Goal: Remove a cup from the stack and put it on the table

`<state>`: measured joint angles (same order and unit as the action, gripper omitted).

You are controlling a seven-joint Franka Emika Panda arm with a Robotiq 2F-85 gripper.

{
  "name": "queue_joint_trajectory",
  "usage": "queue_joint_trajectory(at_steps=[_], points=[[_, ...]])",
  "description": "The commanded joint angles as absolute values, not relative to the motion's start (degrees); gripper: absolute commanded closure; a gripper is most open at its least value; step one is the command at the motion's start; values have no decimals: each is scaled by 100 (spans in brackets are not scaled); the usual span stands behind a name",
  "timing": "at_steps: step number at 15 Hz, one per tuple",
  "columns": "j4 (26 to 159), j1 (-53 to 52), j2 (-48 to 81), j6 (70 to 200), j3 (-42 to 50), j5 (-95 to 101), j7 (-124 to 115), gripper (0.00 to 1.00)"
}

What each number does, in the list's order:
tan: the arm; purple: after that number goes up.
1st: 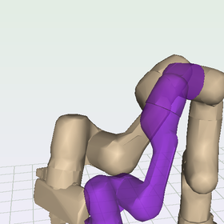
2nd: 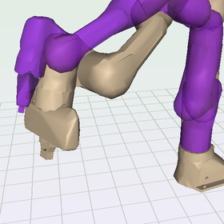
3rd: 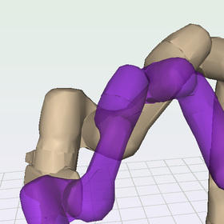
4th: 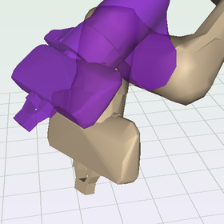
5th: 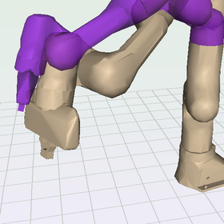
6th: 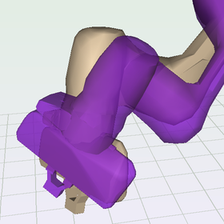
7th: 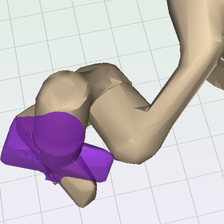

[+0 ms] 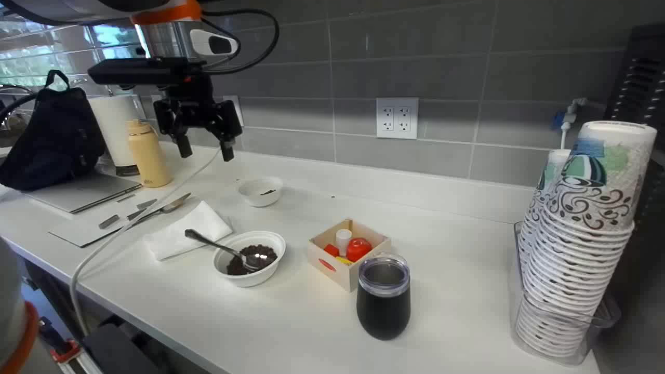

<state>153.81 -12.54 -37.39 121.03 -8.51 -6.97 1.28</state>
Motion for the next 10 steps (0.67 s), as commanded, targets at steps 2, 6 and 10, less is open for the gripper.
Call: queue_joint_trajectory(at_steps=[2,6,10], points=[[15372,-1265,-3738,12090,-841,-689,120,0],[15372,-1264,-3738,12090,-841,-689,120,0],[15341,-773,-3674,12342,-814,-269,-269,0]])
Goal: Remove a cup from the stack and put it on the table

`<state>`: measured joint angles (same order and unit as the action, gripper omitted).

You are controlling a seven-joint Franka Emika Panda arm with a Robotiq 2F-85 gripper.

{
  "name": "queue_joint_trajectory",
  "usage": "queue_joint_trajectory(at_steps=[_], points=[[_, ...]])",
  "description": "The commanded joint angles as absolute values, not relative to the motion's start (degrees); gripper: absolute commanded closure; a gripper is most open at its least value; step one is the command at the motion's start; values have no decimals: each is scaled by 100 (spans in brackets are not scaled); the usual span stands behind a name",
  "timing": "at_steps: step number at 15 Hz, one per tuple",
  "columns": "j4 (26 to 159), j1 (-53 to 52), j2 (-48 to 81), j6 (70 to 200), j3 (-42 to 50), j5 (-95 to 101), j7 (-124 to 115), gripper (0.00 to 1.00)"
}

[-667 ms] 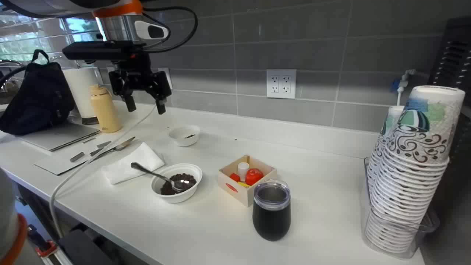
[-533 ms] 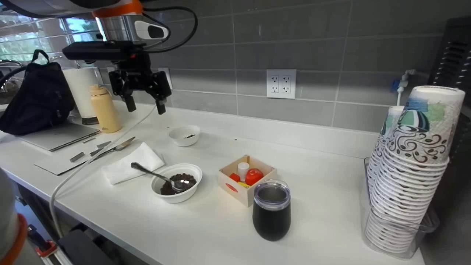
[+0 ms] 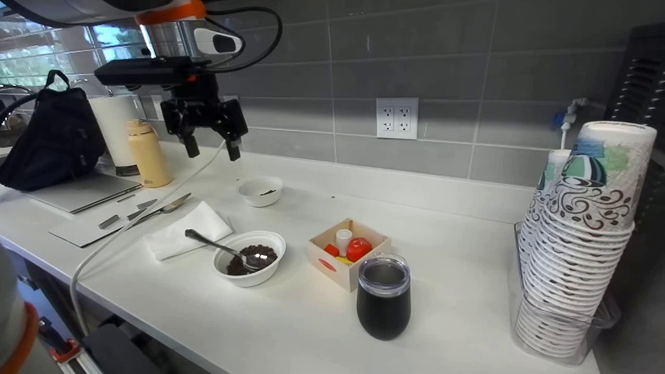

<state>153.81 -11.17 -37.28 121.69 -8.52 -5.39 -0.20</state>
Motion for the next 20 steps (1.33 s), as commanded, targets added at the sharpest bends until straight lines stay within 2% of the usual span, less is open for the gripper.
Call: queue_joint_trajectory(at_steps=[1,7,12,20], points=[[15338,-578,-3693,12436,-755,-142,-376,0],[15155,658,-3444,13102,-217,526,-764,0],[14466,1521,-2763,13649,309,843,-912,0],[12998,1816,-1568,14115,939,680,-1030,0]])
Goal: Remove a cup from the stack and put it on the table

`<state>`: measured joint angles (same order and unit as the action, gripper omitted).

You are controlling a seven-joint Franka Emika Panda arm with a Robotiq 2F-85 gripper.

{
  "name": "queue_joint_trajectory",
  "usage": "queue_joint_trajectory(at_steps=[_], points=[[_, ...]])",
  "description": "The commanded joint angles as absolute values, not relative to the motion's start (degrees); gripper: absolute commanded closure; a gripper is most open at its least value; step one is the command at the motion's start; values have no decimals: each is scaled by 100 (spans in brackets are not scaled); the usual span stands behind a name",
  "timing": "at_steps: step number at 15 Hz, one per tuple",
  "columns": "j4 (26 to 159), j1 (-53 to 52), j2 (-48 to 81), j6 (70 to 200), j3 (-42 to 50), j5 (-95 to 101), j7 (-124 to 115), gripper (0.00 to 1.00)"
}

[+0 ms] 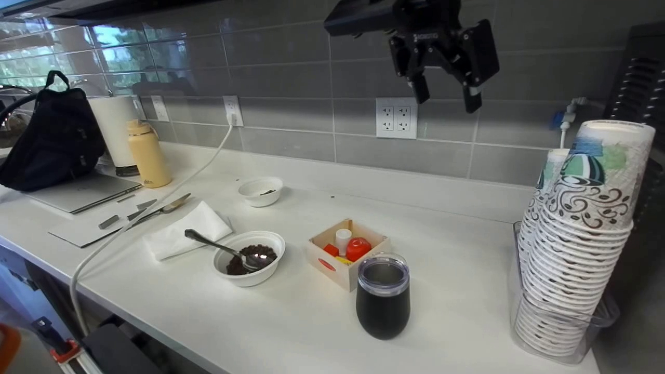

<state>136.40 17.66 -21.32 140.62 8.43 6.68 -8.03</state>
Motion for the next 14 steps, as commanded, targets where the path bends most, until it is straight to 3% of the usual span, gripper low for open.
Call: queue_joint_trajectory(at_steps=[1,14], points=[[12851,1835,-1462,14053,976,690,-1103,0],[11865,2245,-570,13804,1400,1556,-2580,0]])
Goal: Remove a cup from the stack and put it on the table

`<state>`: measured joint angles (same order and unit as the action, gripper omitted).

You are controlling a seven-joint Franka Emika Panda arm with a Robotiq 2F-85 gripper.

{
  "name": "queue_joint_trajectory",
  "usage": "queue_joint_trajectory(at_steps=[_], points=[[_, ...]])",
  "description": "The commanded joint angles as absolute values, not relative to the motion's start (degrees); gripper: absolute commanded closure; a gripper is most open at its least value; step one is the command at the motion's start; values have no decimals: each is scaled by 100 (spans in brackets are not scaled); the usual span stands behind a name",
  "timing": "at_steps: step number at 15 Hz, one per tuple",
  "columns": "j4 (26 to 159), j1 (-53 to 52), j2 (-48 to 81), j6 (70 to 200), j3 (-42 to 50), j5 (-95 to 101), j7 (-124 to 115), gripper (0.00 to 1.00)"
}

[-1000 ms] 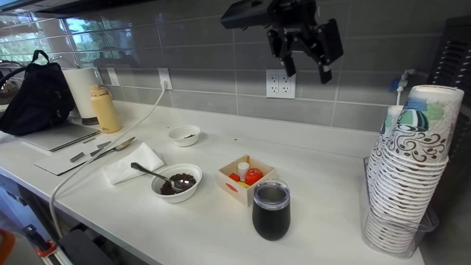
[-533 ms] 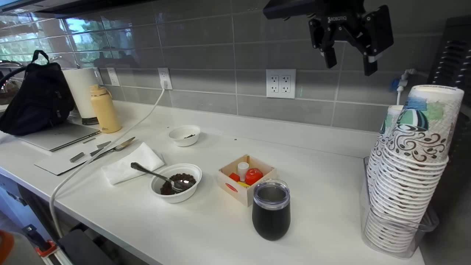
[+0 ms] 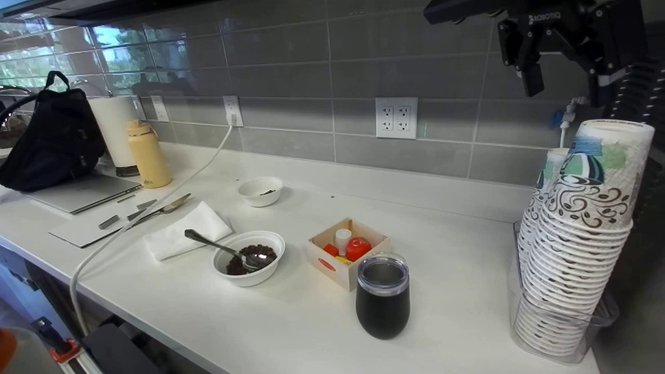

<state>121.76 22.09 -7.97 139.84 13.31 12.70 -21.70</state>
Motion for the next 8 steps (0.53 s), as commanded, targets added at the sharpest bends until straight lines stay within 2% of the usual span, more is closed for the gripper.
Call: queue_joint_trajectory(at_steps=[1,8], points=[[11839,2256,-517,13792,1433,1621,-2675,0],[11757,2218,-210,13807,1658,1638,-2957,0]])
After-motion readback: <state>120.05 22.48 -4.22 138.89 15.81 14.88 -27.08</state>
